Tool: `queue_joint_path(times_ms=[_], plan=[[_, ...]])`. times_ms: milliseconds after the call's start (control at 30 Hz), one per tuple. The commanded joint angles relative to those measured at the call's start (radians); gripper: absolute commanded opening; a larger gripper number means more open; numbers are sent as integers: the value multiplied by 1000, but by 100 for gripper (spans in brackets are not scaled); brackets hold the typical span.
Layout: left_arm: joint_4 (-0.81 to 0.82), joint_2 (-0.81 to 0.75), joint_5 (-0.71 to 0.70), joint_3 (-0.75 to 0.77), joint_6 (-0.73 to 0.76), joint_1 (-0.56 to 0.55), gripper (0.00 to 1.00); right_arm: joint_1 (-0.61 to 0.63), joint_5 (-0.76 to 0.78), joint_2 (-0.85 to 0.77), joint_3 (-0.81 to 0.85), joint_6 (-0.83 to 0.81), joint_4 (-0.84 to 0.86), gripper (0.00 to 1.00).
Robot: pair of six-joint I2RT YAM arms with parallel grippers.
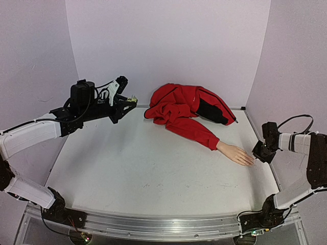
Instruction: Paint the nails
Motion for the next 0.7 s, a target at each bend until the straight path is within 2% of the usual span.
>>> queue_joint_path(times_ms=[0,200,667], plan=[[48,-18,7,31,13,5,0,-4,17,-70,8,18,-85,0],[48,-18,20,34,3,5,0,-4,-63,-96,-6,-31,-56,0],[49,-16,21,38,5,5,0,-4,-79,-28,11,-50,-15,0]])
